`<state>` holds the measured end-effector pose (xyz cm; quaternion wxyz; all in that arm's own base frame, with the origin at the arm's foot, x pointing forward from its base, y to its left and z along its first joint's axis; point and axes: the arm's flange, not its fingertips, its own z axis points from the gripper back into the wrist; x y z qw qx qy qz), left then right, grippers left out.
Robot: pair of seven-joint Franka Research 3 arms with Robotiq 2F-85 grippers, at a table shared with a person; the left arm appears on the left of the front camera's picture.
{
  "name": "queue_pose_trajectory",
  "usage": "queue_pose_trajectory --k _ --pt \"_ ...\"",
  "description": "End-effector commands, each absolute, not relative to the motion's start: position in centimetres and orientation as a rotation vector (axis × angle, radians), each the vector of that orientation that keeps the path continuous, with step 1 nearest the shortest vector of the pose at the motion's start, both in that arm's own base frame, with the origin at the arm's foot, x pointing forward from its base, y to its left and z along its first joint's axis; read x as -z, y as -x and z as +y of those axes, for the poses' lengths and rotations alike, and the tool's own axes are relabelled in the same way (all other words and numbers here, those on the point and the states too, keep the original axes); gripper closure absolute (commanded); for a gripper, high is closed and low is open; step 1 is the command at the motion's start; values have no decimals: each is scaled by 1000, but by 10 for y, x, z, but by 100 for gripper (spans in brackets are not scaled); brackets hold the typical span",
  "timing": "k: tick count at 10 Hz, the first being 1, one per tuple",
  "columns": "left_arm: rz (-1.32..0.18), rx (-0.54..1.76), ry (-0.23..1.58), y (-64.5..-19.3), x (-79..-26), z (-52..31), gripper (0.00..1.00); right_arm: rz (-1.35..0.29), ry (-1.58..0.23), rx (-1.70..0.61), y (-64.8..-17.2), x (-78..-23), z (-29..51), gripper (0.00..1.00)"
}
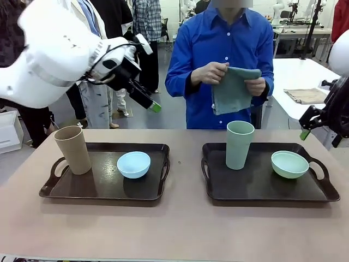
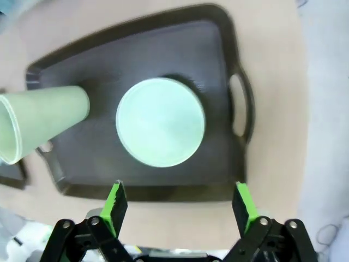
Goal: Set up a tray with a mat and arrange the tableware.
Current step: Pick up the Picnic Bowl and Reusable plastic cup from the Handle tray in front of the human's position and hold them in the air.
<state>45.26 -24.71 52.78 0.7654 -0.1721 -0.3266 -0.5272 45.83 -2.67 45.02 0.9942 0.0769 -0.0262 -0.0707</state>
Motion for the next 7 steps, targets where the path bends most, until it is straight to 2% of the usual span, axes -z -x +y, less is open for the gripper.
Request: queue_pose_trajectory --k 1,3,7 --pt "-652 1358 446 -487 -516 -265 0 -25 -79 71 -489 -434 -41 0" --pt "-632 1477 498 -507 -499 -283 0 -34 -96 78 -499 -416 -42 0" --pt "-693 1654 621 -532 -445 -336 0 -33 -138 33 -510 -392 -19 0"
